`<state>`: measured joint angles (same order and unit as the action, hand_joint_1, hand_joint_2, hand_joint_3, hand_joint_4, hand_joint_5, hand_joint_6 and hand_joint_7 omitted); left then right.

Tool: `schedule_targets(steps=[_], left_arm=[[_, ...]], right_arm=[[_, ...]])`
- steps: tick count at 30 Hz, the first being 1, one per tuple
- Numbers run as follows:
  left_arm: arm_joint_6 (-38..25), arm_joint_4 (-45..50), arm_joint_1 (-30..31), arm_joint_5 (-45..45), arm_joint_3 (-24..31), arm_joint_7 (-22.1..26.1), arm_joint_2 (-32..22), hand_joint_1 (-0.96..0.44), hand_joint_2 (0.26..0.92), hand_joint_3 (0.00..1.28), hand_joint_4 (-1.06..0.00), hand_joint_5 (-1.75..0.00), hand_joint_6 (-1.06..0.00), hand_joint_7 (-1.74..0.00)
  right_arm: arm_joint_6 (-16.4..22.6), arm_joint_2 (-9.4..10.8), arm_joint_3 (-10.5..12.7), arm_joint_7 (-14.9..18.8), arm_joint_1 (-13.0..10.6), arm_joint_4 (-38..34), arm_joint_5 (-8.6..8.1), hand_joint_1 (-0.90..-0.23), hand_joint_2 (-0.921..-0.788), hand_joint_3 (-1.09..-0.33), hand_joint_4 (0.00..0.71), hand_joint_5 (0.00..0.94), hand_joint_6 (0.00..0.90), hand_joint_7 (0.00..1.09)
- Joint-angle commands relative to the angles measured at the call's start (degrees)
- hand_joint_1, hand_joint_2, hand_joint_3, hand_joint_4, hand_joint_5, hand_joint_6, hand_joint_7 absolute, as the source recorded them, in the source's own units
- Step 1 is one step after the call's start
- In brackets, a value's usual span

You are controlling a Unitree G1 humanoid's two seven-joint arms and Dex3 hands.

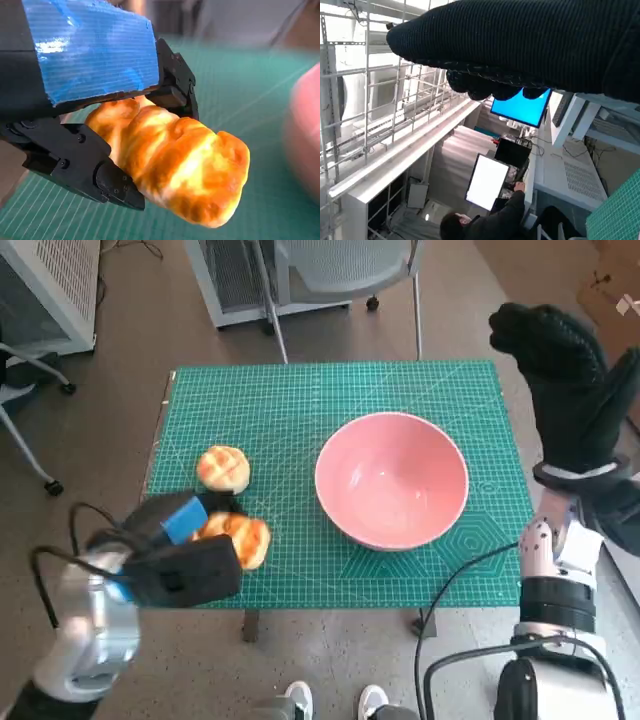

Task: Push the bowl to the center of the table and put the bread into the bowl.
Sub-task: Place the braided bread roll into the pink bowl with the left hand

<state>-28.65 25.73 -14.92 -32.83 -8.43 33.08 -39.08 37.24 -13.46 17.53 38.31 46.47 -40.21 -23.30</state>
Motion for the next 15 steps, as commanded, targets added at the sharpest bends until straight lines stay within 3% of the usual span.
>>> schedule_targets(steps=[1,6,15], left_arm=[[3.09,4.18,-2.56,1.89,2.34,-0.59,0.42,0.00,0.904,0.01,-0.81,-1.04,-0.71,-1.08],[6.33,4.78,-7.70,1.65,1.48,-1.64,1.68,0.00,0.890,0.00,-0.86,-0.96,-0.74,-1.07],[12.35,-3.07,-20.94,-2.04,-6.00,-4.03,7.49,0.00,0.877,0.00,-0.90,-0.91,-0.76,-1.04]], right_arm=[[-0.58,-0.04,0.05,0.50,-0.95,-0.38,-0.68,-0.659,-0.921,-0.751,0.272,0.000,0.397,0.00],[-0.40,0.00,-0.11,0.41,-0.80,-0.57,-0.59,-0.663,-0.921,-0.751,0.273,0.001,0.398,0.00],[0.58,0.14,-0.26,0.20,-0.83,-0.92,-0.23,-0.662,-0.921,-0.753,0.274,0.001,0.398,0.00]])
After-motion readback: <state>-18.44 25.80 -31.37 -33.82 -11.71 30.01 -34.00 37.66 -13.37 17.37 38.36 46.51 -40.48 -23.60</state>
